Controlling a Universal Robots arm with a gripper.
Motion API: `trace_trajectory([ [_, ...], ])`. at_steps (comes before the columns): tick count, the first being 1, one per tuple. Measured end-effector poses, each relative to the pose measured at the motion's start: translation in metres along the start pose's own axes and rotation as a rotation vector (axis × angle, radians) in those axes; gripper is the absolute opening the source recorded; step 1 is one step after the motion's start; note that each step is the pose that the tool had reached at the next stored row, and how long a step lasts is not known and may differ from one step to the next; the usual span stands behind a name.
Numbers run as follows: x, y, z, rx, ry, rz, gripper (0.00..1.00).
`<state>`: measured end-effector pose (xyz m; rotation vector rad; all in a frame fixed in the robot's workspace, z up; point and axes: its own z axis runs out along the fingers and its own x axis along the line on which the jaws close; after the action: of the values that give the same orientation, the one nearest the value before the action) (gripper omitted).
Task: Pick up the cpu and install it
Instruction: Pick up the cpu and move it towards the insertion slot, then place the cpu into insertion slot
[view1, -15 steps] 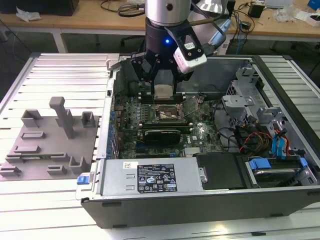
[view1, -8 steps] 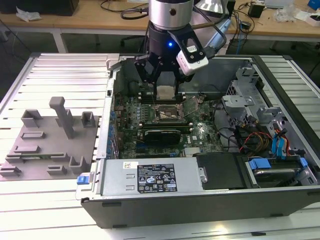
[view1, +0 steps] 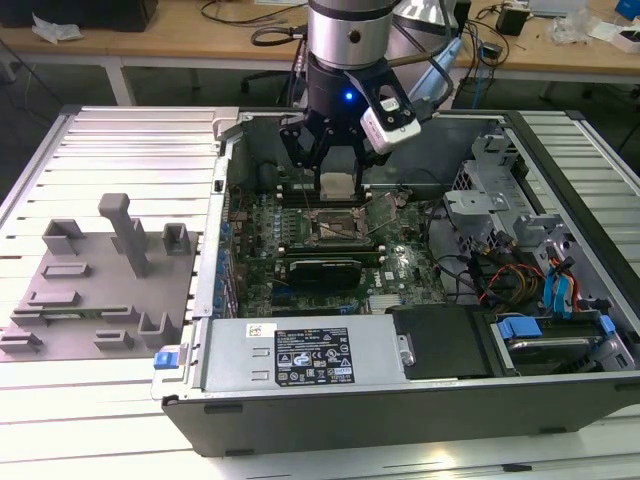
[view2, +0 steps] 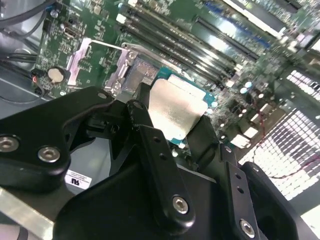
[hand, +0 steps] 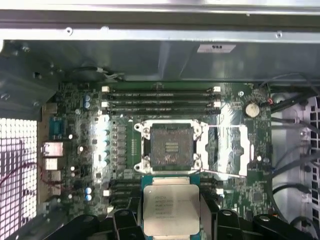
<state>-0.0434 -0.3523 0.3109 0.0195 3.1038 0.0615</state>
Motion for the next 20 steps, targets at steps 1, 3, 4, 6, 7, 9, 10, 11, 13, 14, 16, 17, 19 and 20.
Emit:
trace_trajectory([
  [1, -0.0001, 0.0016, 0.0008, -0.0001, 0.0, 0.0, 0.55],
  [3, -0.0001, 0.0055, 0.0032, -0.0002, -0.0001, 0.0, 0.55],
  [4, -0.0001, 0.0065, 0.0045, 0.0, 0.0, 0.0, 0.55],
  [6, -0.0002, 0.0092, 0.0107, -0.0002, -0.0001, 0.0, 0.55],
  [7, -0.0003, 0.0103, 0.0133, -0.0001, 0.0, 0.0, 0.55],
  [9, -0.0003, 0.0138, 0.0167, 0.0, 0.0001, 0.0, 0.55],
  [10, -0.0003, 0.0162, 0.019, -0.0001, 0.0, 0.0, 0.55],
  [11, -0.0004, 0.0174, 0.0207, -0.0001, -0.0001, 0.0, 0.55],
  [13, -0.0009, 0.018, 0.0253, 0.0, 0.0001, 0.0, 0.55],
  [14, -0.0008, 0.0182, 0.0328, -0.0001, 0.0, 0.0, 0.55],
  [16, -0.005, 0.0207, 0.0401, -0.0001, 0.0001, 0.0, 0.55],
  [17, -0.005, 0.0207, 0.0402, -0.0001, 0.0001, 0.0, 0.55],
  [19, -0.005, 0.0207, 0.0402, -0.0001, 0.0002, 0.0, 0.55],
  [20, -0.005, 0.0207, 0.0403, -0.0001, 0.0001, 0.0, 0.55],
])
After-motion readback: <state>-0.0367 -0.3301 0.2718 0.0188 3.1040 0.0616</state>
